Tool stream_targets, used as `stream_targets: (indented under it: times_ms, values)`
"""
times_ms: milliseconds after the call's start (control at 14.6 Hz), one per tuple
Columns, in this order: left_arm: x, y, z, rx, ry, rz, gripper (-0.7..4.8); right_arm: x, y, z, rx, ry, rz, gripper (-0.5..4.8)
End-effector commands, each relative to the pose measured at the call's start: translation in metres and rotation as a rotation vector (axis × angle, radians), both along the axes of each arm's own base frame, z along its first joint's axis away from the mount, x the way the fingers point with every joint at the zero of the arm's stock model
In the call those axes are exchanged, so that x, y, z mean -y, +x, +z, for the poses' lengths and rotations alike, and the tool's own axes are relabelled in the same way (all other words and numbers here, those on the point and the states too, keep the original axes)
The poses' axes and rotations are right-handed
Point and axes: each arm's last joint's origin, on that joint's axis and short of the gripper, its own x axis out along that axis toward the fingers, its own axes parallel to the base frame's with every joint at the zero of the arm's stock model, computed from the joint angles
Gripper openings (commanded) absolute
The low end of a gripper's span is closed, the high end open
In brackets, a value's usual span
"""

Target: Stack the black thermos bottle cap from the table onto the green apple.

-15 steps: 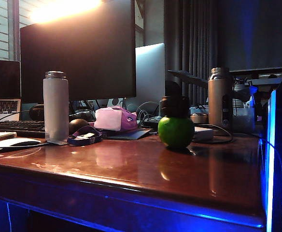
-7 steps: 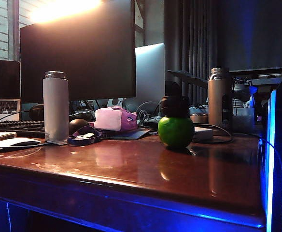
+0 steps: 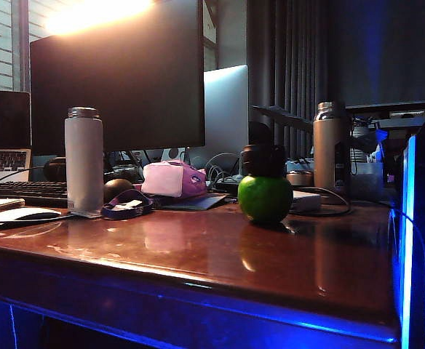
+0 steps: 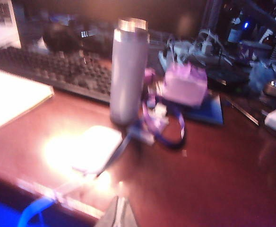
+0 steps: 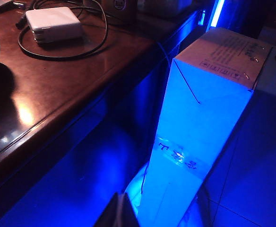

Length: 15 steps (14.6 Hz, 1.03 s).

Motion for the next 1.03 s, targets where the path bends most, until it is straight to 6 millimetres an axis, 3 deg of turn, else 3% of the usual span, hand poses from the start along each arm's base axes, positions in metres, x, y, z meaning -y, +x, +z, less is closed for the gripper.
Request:
stream_targets:
  times_ms: [68, 479, 684, 1026]
  values:
    - [0.0, -0.003, -0.024, 0.016, -0.012, 0.005, -0.05, 0.0, 0.0, 0.0, 0.006, 0.003, -0.002, -0.01]
    - [-0.003, -0.005, -0.054, -0.131, 0.008, 0.112, -0.05, 0.0, 0.0, 0.0, 0.006, 0.003, -0.002, -0.01]
    - [-0.004, -0.005, -0.055, -0.127, 0.139, 0.136, -0.05, 0.0, 0.0, 0.0, 0.006, 0.003, -0.002, 0.0]
    - [-0.004, -0.005, -0.054, -0.126, 0.162, 0.137, -0.05, 0.0, 0.0, 0.0, 0.006, 0.003, -0.002, -0.01]
